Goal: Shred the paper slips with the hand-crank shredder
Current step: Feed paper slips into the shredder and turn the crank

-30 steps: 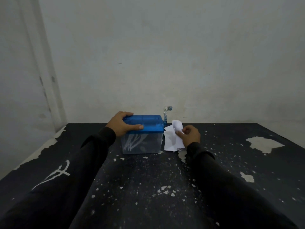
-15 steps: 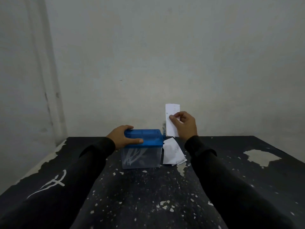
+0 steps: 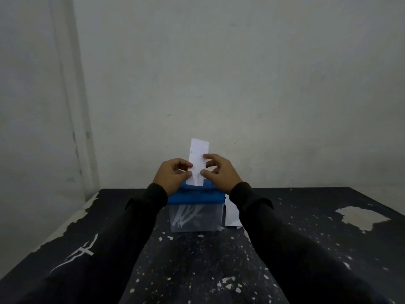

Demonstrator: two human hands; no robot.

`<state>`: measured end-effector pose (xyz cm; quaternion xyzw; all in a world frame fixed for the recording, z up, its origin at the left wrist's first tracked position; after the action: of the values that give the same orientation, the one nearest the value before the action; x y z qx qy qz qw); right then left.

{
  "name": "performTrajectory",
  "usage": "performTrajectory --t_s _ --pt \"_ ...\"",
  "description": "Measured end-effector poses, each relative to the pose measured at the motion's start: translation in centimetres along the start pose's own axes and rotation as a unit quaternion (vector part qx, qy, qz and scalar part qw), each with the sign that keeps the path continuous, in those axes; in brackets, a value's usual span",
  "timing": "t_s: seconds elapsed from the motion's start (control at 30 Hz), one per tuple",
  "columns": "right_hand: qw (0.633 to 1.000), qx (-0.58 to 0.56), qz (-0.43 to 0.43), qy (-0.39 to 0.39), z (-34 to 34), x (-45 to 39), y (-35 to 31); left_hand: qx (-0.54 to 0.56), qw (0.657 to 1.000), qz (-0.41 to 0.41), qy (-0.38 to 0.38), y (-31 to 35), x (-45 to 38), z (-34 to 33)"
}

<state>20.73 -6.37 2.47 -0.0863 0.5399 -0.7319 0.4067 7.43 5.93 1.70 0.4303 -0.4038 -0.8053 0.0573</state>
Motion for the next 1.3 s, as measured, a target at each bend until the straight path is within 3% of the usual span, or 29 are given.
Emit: performTrajectory --t_s 0.1,0.2,0.3,0.5,0.73,1.03,1.3 --pt "0.985 0.06 0.038 0.157 2.9 0.8 1.1 -0.006 0.998 0.006 0.055 -0.8 0.2 1.6" --pt "0.962 0.157 0.054 0.219 4.0 1.5 3.2 -0.002 0.998 0.016 0.066 -1.8 0.5 2.4" --pt "0.95 0.229 0.054 0.204 3.4 2.0 4.5 0.01 0.997 0.03 0.065 -2.7 0.6 2.5" --pt "0.964 0.23 0.025 0.129 1.9 2.4 5.5 0.028 0.997 0.029 0.068 -3.6 1.0 1.8" --pt "0.955 0.282 -0.036 0.079 1.4 1.7 6.8 0.011 0.999 0.009 0.046 -4.0 1.1 1.4" --pt "0.968 0.222 -0.115 0.041 1.1 1.6 7.9 -0.041 0.998 -0.016 0.035 -3.7 0.9 0.9" --pt "0.958 0.24 -0.153 0.019 1.1 1.8 7.1 -0.112 0.992 -0.063 -0.001 -3.8 1.6 -0.9"
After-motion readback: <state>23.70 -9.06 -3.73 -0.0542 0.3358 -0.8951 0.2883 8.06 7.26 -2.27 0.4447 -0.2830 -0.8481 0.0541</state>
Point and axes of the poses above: each hand's wrist, its own x-axis away from the middle knuckle, its own z-axis out of the back of the hand, y = z × x, the point moved 8 cm from there along -x, towards the middle knuckle, and after that the axes turned 14 degrees about -z, right-handed, at the moved point
